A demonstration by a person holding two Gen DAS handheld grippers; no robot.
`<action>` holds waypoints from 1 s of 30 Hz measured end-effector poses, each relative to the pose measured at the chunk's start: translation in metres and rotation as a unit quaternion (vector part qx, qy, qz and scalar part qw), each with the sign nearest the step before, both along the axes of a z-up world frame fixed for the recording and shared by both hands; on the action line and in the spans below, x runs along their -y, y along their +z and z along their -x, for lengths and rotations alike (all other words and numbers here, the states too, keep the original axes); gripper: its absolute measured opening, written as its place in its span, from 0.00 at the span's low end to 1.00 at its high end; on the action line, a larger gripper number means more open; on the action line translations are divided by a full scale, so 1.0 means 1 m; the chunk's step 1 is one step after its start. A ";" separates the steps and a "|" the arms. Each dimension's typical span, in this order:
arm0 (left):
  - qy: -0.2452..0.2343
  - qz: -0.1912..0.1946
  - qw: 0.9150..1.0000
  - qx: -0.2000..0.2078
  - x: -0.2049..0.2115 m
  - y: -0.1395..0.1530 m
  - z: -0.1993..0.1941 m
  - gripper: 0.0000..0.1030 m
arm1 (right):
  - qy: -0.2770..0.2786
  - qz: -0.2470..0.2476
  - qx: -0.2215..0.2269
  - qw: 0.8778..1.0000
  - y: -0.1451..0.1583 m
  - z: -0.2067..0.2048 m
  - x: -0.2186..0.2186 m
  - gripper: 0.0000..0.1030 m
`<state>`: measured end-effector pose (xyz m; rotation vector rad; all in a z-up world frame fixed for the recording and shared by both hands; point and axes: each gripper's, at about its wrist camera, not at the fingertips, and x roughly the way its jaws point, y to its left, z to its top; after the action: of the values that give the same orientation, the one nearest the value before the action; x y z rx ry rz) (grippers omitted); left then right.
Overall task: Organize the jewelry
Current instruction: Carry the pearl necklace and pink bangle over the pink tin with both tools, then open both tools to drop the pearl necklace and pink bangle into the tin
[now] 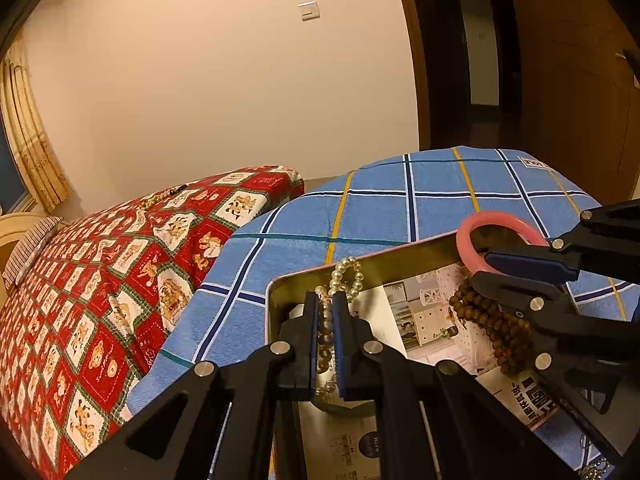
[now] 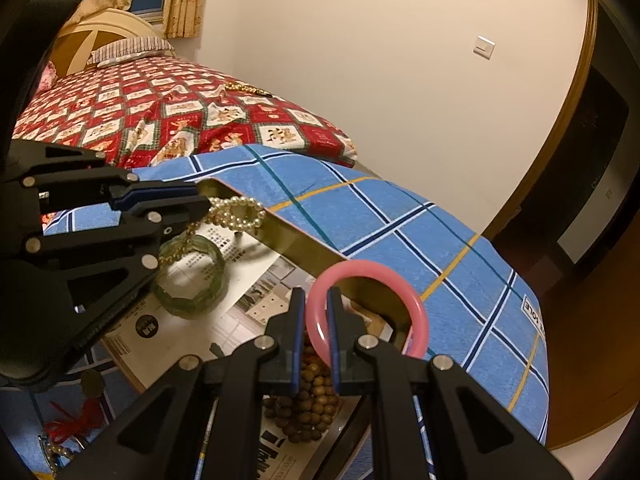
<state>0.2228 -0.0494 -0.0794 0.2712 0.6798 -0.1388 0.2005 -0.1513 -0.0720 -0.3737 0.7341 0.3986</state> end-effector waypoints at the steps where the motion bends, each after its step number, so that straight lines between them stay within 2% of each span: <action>1: -0.001 -0.001 1.000 0.000 0.000 0.000 0.000 0.06 | 0.001 0.000 -0.001 1.000 0.000 0.000 0.000 0.12; 8: 0.002 -0.012 1.000 0.005 0.003 0.000 0.002 0.08 | 0.004 0.000 -0.007 1.000 -0.003 0.000 -0.002 0.13; 9: 0.006 -0.017 1.000 0.006 0.004 0.000 0.002 0.11 | 0.004 0.001 -0.006 1.000 -0.004 -0.001 -0.003 0.20; 10: 0.011 -0.021 1.000 0.008 0.004 0.001 0.002 0.23 | 0.004 0.002 -0.006 1.000 -0.004 0.000 -0.002 0.32; 11: 0.013 -0.022 1.000 0.013 0.003 0.002 0.003 0.46 | 0.003 0.001 -0.005 1.000 -0.004 0.001 -0.002 0.37; 12: 0.018 -0.023 0.999 0.021 0.003 0.004 0.005 0.59 | 0.003 0.000 -0.002 1.000 -0.004 0.002 -0.001 0.43; 13: 0.023 -0.026 0.999 0.034 0.002 0.007 0.008 0.76 | 0.001 0.001 0.001 1.000 -0.004 0.003 0.000 0.44; 14: 0.025 -0.025 0.998 0.047 0.001 0.011 0.012 0.78 | -0.001 0.002 0.002 1.000 -0.004 0.004 0.000 0.44; 30: 0.031 -0.029 0.998 0.040 -0.006 0.014 0.031 0.78 | -0.015 0.009 0.004 1.000 -0.002 0.020 0.010 0.48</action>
<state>0.1918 -0.0430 -0.0652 0.3091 0.6122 -0.0487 0.1807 -0.1613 -0.0740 -0.3806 0.7352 0.3633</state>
